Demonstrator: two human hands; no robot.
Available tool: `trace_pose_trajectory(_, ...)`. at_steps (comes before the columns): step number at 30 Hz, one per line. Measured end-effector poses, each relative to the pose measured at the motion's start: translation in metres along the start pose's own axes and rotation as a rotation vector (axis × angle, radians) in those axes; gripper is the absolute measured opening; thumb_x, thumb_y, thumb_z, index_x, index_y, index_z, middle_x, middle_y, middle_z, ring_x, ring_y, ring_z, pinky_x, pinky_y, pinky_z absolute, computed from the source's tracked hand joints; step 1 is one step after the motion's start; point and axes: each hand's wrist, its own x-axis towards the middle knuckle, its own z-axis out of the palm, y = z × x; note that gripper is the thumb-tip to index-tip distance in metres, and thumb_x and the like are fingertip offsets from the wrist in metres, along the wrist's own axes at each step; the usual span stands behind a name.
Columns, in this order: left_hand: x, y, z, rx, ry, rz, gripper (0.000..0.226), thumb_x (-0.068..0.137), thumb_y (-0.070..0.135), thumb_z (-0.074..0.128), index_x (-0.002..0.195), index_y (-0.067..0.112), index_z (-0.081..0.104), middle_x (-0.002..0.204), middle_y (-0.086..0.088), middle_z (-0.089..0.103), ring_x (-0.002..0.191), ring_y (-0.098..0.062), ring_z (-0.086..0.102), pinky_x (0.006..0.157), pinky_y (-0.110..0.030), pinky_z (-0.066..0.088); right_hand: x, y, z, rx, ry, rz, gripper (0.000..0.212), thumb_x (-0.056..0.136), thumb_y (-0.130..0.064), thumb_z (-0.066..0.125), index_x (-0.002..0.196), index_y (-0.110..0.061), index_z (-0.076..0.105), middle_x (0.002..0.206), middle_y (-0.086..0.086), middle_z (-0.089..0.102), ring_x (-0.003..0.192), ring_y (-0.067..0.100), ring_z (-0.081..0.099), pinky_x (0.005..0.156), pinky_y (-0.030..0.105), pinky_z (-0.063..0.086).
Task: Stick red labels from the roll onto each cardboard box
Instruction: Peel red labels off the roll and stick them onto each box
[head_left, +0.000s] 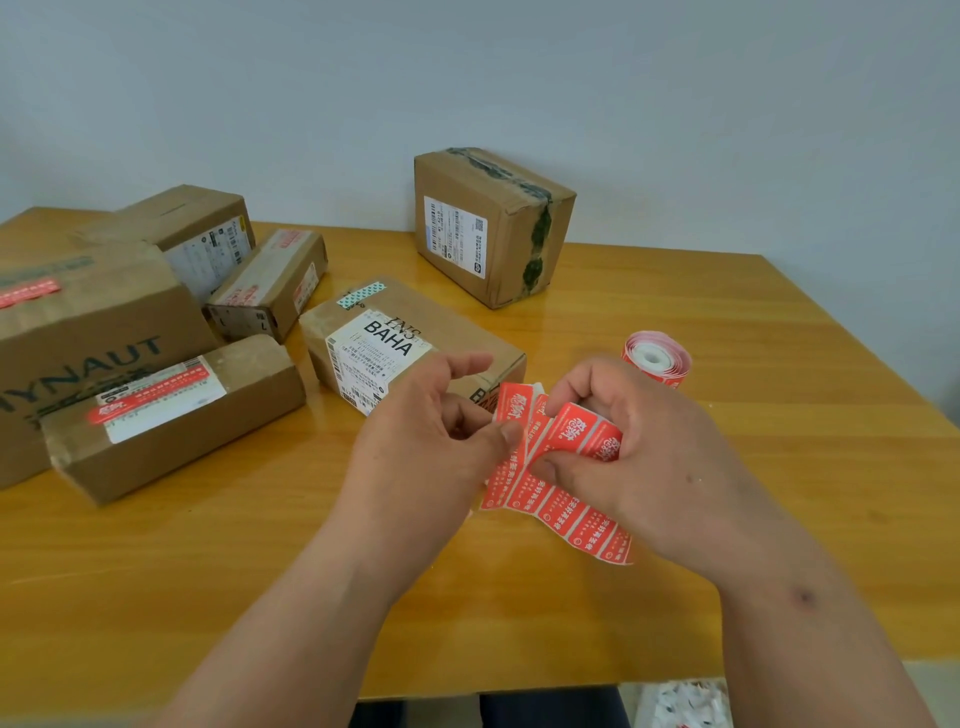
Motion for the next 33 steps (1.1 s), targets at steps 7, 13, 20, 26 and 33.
trace_pose_trajectory(7, -0.003, 0.004, -0.007, 0.012, -0.044, -0.028, 0.062, 0.079, 0.043, 0.066, 0.136, 0.036, 0.042, 0.080, -0.004, 0.075, 0.078, -0.013, 0.073, 0.078, -0.035, 0.059, -0.002, 0.003, -0.002, 0.005, 0.032, 0.000, 0.034, 0.078, -0.030, 0.078, 0.093, -0.042, 0.050, 0.092, -0.018, 0.066, 0.074, -0.006, 0.065, 0.056, 0.017, 0.054)
trace_pose_trajectory(13, -0.005, 0.003, -0.009, 0.043, -0.093, -0.024, 0.068, 0.082, 0.016, 0.073, 0.139, 0.035, 0.040, 0.080, -0.002, 0.075, 0.078, -0.013, 0.072, 0.078, -0.033, 0.057, -0.002, 0.002, -0.002, -0.010, 0.017, 0.006, 0.033, 0.077, -0.035, 0.078, 0.092, -0.043, 0.049, 0.095, -0.019, 0.064, 0.078, -0.007, 0.064, 0.058, 0.017, 0.053)
trace_pose_trajectory(20, -0.001, -0.001, -0.005, -0.023, -0.012, -0.018, 0.065, 0.082, 0.015, 0.072, 0.137, 0.032, 0.042, 0.078, -0.003, 0.074, 0.079, -0.016, 0.072, 0.076, -0.037, 0.057, -0.003, -0.001, -0.004, 0.040, 0.019, -0.009, 0.035, 0.076, -0.034, 0.078, 0.092, -0.046, 0.049, 0.094, -0.032, 0.061, 0.077, -0.007, 0.065, 0.058, 0.016, 0.054)
trace_pose_trajectory(26, -0.002, 0.000, -0.001, 0.024, 0.068, 0.027, 0.065, 0.084, 0.015, 0.072, 0.138, 0.033, 0.041, 0.076, 0.002, 0.074, 0.075, -0.009, 0.071, 0.074, -0.028, 0.055, -0.004, 0.002, -0.007, 0.066, 0.052, -0.001, 0.033, 0.076, -0.033, 0.079, 0.090, -0.045, 0.052, 0.091, -0.028, 0.062, 0.076, -0.006, 0.064, 0.054, 0.013, 0.049)
trace_pose_trajectory(33, -0.001, -0.001, 0.001, 0.082, 0.159, 0.062, 0.067, 0.085, 0.018, 0.072, 0.140, 0.036, 0.039, 0.077, 0.006, 0.073, 0.076, -0.005, 0.070, 0.073, -0.026, 0.054, -0.006, 0.001, -0.011, 0.091, 0.090, -0.009, 0.029, 0.076, -0.032, 0.077, 0.087, -0.043, 0.053, 0.090, -0.033, 0.058, 0.078, -0.008, 0.063, 0.053, 0.008, 0.048)
